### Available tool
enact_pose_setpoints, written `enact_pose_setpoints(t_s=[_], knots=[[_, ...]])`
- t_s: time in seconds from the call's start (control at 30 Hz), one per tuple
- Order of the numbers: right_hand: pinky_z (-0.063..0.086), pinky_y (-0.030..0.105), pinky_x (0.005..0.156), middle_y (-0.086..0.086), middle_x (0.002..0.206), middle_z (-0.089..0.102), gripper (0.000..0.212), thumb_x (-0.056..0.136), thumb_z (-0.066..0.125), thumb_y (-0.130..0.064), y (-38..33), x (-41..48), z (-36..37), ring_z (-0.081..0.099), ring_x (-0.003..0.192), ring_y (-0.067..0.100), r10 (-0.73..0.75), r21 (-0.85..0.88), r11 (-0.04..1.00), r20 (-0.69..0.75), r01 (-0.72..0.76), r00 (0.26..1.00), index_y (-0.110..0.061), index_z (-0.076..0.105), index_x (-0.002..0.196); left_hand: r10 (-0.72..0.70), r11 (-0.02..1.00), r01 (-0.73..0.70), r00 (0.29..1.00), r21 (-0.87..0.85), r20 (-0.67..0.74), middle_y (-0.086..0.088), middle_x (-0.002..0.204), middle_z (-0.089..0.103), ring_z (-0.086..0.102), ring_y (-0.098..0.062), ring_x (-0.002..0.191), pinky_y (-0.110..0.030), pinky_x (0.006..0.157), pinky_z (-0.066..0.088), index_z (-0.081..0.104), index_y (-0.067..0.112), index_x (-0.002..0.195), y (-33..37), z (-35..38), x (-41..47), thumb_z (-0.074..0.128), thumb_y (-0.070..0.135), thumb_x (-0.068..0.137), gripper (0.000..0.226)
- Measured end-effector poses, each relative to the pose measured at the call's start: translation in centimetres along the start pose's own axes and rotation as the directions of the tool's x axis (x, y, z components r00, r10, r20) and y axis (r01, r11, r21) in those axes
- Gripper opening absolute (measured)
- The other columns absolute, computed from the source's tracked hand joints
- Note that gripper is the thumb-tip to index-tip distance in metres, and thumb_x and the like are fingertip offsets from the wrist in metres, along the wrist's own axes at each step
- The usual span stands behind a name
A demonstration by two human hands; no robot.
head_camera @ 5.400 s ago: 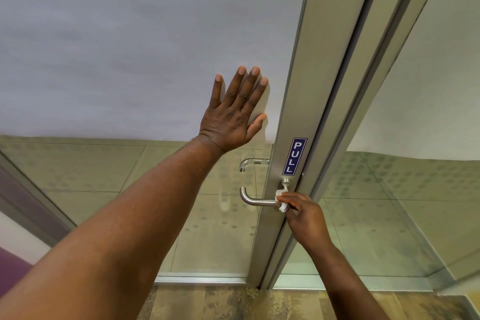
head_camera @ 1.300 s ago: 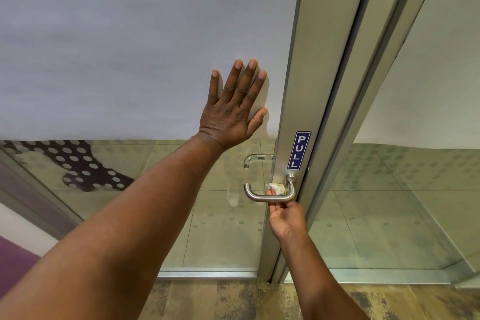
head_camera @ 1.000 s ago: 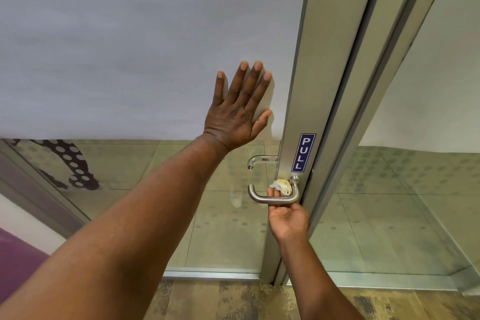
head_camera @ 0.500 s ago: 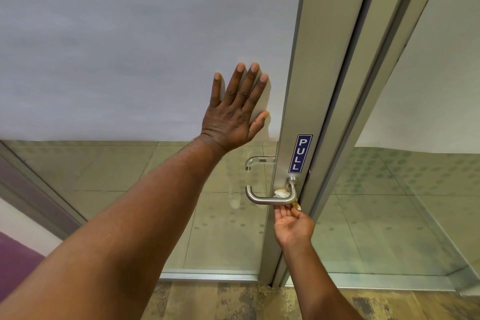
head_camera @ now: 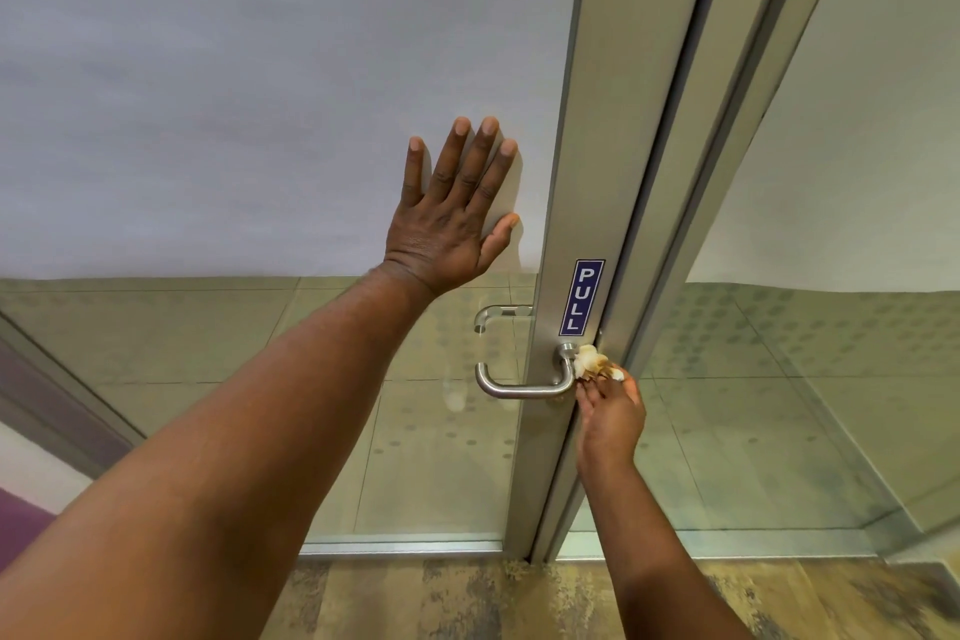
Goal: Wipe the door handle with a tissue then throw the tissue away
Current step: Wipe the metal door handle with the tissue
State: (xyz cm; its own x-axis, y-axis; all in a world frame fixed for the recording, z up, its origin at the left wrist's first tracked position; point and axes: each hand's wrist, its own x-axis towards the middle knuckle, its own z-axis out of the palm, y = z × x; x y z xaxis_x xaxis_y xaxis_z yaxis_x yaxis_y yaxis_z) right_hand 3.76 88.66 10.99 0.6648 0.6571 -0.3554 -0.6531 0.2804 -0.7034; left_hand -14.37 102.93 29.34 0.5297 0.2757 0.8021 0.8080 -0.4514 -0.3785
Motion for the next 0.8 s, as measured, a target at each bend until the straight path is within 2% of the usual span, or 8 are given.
enact_pose_setpoints(t_s=[0.1,0.2,0.27,0.33,0.4,0.5,0.67,0.8], knots=[[0.059,0.027,0.081,0.013,0.105,0.072,0.023,0.102,0.051,-0.003,-0.2,-0.6,-0.4,0.072,0.096,0.021,-0.132,-0.193,0.971,0.058,0.14,0.99,-0.015,0.07,0.1,0.001,1.0,-0.001,1.0,-0.011,-0.001,-0.014,0.17,0.006,-0.002,-0.032,0.156,-0.053,0.123,-0.017,-0.005,0.016,0.165,-0.1,0.0,0.0,0.03,0.058,0.105,0.081],[0.058,0.03,0.079,0.006,0.1,0.075,0.024,0.101,0.054,-0.004,0.2,-1.4,-1.1,0.072,0.09,0.014,-0.204,-0.317,0.92,0.12,0.232,0.972,-0.017,0.074,0.097,0.003,1.0,-0.003,1.0,-0.001,0.001,-0.013,0.17,0.005,-0.001,-0.032,0.156,-0.052,0.123,-0.019,-0.007,0.016,0.164,-0.1,-0.1,0.0,0.029,0.058,0.105,0.081],[0.056,0.03,0.083,-0.002,0.094,0.075,0.028,0.099,0.053,-0.001,0.3,-1.9,-1.3,0.071,0.088,0.01,-0.287,-0.431,0.836,0.185,0.34,0.94,-0.018,0.075,0.096,0.004,1.0,-0.003,1.0,-0.013,0.007,-0.013,0.17,0.004,-0.003,-0.032,0.156,-0.052,0.123,-0.018,-0.007,0.016,0.164,-0.1,-0.1,0.0,0.028,0.059,0.105,0.081],[0.052,0.018,0.083,-0.011,0.092,0.076,0.034,0.097,0.053,0.003,-0.1,-2.6,-1.3,0.069,0.089,0.001,-0.359,-0.523,0.715,0.294,0.464,0.886,-0.023,0.074,0.094,0.004,1.0,-0.004,1.0,-0.02,0.014,-0.013,0.17,0.004,-0.001,-0.033,0.157,-0.052,0.123,-0.017,-0.007,0.016,0.164,-0.1,-0.2,0.0,0.029,0.058,0.105,0.081],[0.049,0.01,0.082,-0.014,0.095,0.076,0.035,0.094,0.053,0.006,-0.5,-3.5,-1.7,0.069,0.09,-0.005,-0.374,-0.57,0.607,0.409,0.553,0.833,-0.021,0.075,0.094,0.005,1.0,-0.004,1.0,-0.03,0.018,-0.013,0.171,0.003,0.003,-0.034,0.157,-0.052,0.123,-0.016,-0.006,0.015,0.165,-0.1,-0.3,0.0,0.029,0.058,0.106,0.081],[0.051,0.012,0.079,-0.011,0.094,0.077,0.027,0.094,0.056,0.002,-0.4,-4.9,-2.5,0.07,0.089,-0.002,-0.326,-0.622,0.525,0.485,0.582,0.812,-0.017,0.076,0.095,0.008,0.999,-0.008,1.0,-0.045,0.016,-0.013,0.171,0.002,0.004,-0.034,0.156,-0.053,0.123,-0.015,-0.006,0.015,0.165,0.0,-0.4,-0.1,0.03,0.058,0.106,0.081],[0.049,0.012,0.072,-0.023,0.086,0.074,0.032,0.095,0.058,-0.005,1.5,-8.9,-1.9,0.066,0.076,-0.003,-0.194,-0.641,0.514,0.56,0.57,0.805,-0.033,0.075,0.095,0.014,0.997,-0.01,0.999,-0.073,0.045,-0.012,0.172,-0.001,0.002,-0.032,0.158,-0.052,0.123,-0.017,-0.009,0.016,0.165,-0.1,-1.0,-0.1,0.028,0.056,0.107,0.08],[0.056,0.029,0.085,-0.01,0.098,0.077,0.03,0.099,0.055,-0.004,1.9,-11.1,-0.5,0.071,0.094,0.013,-0.111,-0.605,0.639,0.538,0.475,0.836,-0.025,0.075,0.102,-0.011,0.997,0.019,0.994,-0.079,0.107,-0.006,0.174,-0.018,-0.021,-0.026,0.16,-0.047,0.123,-0.023,-0.01,0.017,0.166,0.1,-1.9,-0.2,0.025,0.055,0.108,0.077]])
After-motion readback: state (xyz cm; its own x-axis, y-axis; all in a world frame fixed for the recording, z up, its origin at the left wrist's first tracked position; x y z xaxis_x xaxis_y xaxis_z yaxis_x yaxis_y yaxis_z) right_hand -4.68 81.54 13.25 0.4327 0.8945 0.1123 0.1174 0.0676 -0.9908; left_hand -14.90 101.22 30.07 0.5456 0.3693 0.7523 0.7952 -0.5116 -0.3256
